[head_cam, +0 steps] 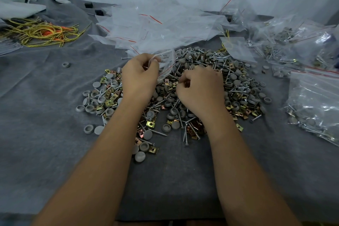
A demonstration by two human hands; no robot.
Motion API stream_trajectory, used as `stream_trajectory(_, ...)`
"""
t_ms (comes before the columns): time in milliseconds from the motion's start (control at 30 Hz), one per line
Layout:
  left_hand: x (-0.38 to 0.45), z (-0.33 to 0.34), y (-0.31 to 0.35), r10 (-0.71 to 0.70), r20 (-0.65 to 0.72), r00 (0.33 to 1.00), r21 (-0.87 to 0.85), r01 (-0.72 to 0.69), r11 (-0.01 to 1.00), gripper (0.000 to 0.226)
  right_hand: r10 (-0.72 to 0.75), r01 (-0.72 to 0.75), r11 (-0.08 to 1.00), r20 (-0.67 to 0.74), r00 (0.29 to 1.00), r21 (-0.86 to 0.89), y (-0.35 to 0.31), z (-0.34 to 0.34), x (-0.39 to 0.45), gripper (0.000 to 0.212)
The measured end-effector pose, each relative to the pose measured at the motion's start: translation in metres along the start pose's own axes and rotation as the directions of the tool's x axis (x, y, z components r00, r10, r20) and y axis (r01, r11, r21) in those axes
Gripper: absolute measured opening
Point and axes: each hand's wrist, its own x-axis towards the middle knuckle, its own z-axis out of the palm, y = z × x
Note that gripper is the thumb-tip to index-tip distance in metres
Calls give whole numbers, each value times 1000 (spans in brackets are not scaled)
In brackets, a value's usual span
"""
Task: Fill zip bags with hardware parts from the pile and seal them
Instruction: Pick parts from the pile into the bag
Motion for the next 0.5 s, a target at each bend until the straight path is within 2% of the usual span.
stream_trajectory(167, 0, 0, -1, 2, 12, 1000, -8, -2, 1000, 20, -57, 61, 995, 57, 997, -75, 1, 3, -1, 20)
stream_trajectory(500, 1, 1, -3, 4, 19, 1000, -2, -4, 1000, 19, -88, 92, 995, 97, 991, -32, -2, 5, -1, 14)
